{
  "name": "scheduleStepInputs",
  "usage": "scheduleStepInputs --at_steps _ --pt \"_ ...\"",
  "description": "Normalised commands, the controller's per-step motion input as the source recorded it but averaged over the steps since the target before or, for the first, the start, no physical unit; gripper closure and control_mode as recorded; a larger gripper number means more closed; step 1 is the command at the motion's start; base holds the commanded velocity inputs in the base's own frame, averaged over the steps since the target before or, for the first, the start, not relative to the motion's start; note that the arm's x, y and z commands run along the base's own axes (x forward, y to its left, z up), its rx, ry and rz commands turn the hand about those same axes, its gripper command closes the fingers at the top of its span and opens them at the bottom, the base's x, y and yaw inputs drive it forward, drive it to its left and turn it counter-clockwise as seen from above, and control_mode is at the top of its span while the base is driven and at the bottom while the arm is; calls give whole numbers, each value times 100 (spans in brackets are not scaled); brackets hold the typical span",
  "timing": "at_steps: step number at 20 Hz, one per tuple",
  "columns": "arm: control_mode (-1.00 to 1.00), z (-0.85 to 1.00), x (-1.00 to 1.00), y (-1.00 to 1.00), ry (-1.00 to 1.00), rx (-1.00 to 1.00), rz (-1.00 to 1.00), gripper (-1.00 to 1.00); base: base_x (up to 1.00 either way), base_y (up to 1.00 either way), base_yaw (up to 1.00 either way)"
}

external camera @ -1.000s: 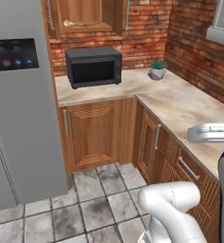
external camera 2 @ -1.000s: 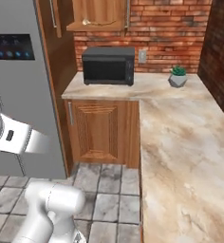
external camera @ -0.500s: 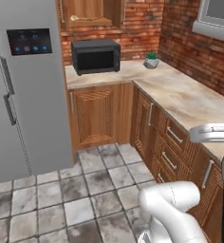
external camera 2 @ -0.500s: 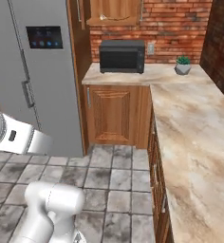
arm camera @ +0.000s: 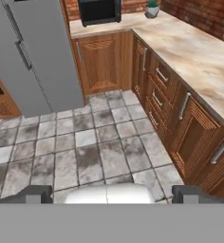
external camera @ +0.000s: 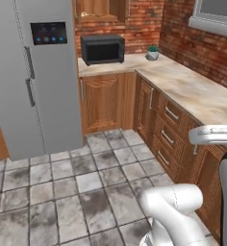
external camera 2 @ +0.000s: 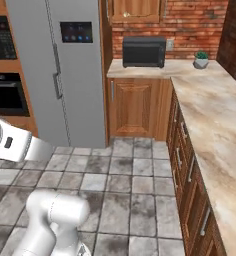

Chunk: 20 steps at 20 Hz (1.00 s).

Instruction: Organize the utensils by type. Pick up the wooden spoons from the counter and place them in the open cabinet. Then pick up the metallic utensils from the counter and place them in the open drawer.

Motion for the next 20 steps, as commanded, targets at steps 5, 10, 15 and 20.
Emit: scheduleStepInputs --at_steps 5,10,15,20 --pt "100 0 0 0 0 0 0 -100 -100 15 0" --pt "100 0 0 0 0 0 0 -100 -100 21 0" --pt "100 0 0 0 0 0 0 -100 -100 34 0" --pt "100 0 0 0 0 0 0 -100 -100 21 0"
